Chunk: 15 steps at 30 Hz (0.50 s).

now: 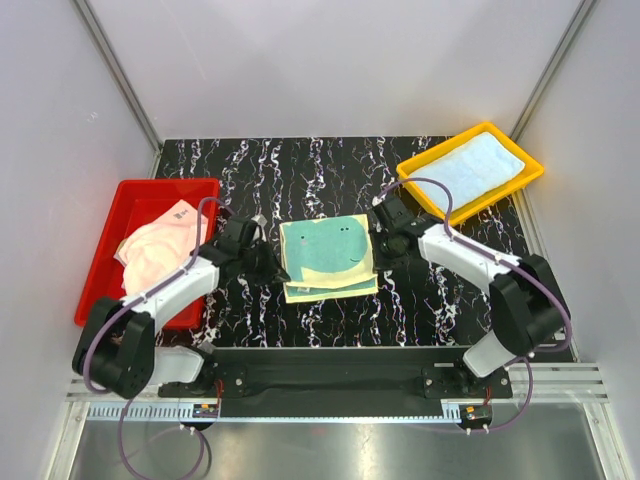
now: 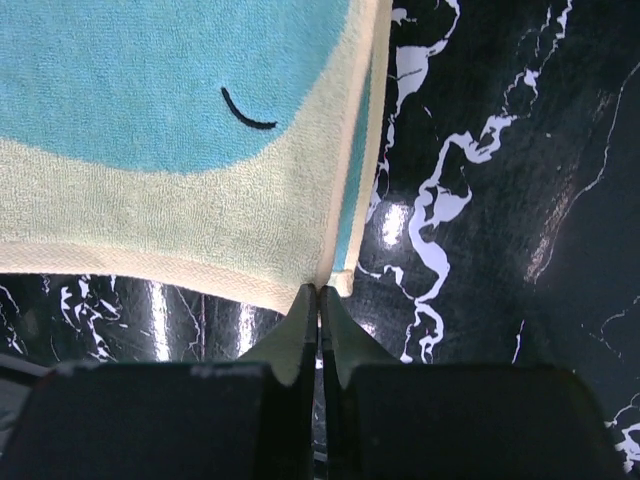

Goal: Fold and stack the towels
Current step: Fold the towel

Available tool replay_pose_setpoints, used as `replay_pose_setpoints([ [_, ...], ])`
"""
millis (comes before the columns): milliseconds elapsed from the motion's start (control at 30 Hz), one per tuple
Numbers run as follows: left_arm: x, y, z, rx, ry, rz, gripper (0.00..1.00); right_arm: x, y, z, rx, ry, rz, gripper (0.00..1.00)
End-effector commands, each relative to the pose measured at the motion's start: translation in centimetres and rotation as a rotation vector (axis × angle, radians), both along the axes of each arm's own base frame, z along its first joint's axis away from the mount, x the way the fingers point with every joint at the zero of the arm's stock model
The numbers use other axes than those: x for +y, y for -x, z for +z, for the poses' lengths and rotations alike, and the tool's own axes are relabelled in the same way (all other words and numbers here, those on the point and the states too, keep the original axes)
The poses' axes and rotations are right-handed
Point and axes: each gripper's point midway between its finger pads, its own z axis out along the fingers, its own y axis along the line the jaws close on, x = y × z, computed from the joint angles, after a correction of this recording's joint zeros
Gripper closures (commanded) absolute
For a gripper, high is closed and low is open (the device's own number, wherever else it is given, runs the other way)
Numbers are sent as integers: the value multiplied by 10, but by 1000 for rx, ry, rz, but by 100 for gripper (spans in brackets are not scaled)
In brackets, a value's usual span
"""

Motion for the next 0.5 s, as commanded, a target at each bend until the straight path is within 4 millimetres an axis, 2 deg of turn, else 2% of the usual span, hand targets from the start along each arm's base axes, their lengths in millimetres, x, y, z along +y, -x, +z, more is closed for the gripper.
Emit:
replay_pose_setpoints([
  [0,0,10,-6,-3,11,-6,100,-5,6,2,-21,-9,-33,100],
  [33,-2,10,-9,-7,28,-5,100,-4,10,-6,-4,-13,-27,100],
  [267,-4,19,-31,25,29,-23,100,-2,21,-30,33,-46,-25,100],
  [467,-4,26,-44,48,28,-34,100,-1,24,-40,41,-54,-25,100],
])
